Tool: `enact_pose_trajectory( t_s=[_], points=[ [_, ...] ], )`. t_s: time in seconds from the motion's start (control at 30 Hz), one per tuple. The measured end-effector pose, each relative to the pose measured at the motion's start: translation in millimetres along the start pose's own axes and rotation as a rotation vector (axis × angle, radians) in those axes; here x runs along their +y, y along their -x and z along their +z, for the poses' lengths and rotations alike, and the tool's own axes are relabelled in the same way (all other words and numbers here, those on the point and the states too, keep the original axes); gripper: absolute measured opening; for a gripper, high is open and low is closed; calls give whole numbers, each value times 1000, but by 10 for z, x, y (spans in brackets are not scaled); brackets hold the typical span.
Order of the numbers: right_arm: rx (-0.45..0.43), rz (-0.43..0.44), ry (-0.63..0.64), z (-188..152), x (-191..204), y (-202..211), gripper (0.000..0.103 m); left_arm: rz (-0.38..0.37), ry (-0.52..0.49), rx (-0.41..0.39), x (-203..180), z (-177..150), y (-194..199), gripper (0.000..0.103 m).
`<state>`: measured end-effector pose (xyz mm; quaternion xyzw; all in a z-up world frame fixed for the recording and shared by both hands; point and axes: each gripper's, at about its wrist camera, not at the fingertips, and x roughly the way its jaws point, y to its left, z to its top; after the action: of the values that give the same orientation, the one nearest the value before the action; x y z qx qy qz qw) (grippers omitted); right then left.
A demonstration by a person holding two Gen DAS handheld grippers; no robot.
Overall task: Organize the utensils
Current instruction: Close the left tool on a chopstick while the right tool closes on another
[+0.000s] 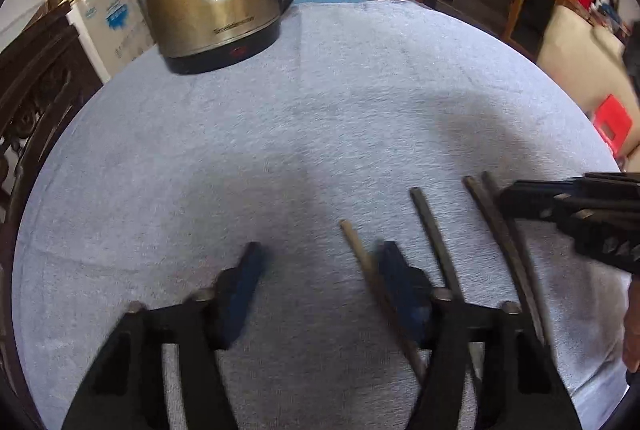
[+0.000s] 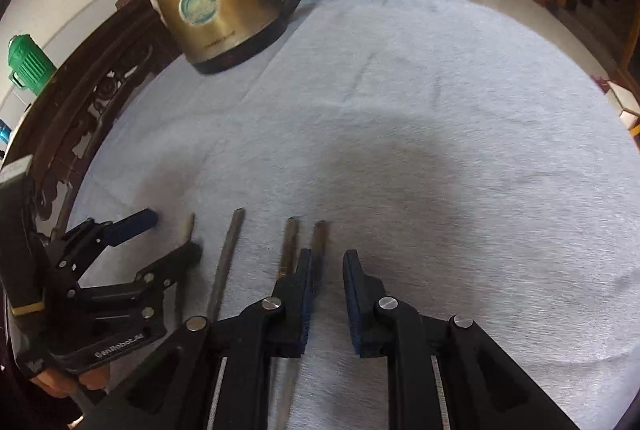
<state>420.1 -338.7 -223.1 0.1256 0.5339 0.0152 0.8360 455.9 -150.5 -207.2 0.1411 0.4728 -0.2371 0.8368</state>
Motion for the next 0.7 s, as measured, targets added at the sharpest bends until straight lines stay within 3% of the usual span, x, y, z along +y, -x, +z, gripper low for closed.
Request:
enact_pose_trajectory(
  t_s=[0.13, 0.2, 0.33, 0.53, 0.7],
  points=[
    [17, -123, 57, 59, 195, -98, 20, -14, -25, 1, -90, 39, -5, 31],
    [35, -167, 97, 69, 273, -130, 20, -23, -28, -5, -104, 52, -15, 15],
    [61, -210, 115, 98, 315, -173, 9, -50, -16, -1, -74, 41, 0, 8],
    [61, -89, -18, 63, 14, -24, 7, -93, 6, 2, 3, -173, 199, 5],
    [-18, -24, -58, -80, -83, 334, 7, -102, 26, -59, 65, -258, 534, 5]
  ],
)
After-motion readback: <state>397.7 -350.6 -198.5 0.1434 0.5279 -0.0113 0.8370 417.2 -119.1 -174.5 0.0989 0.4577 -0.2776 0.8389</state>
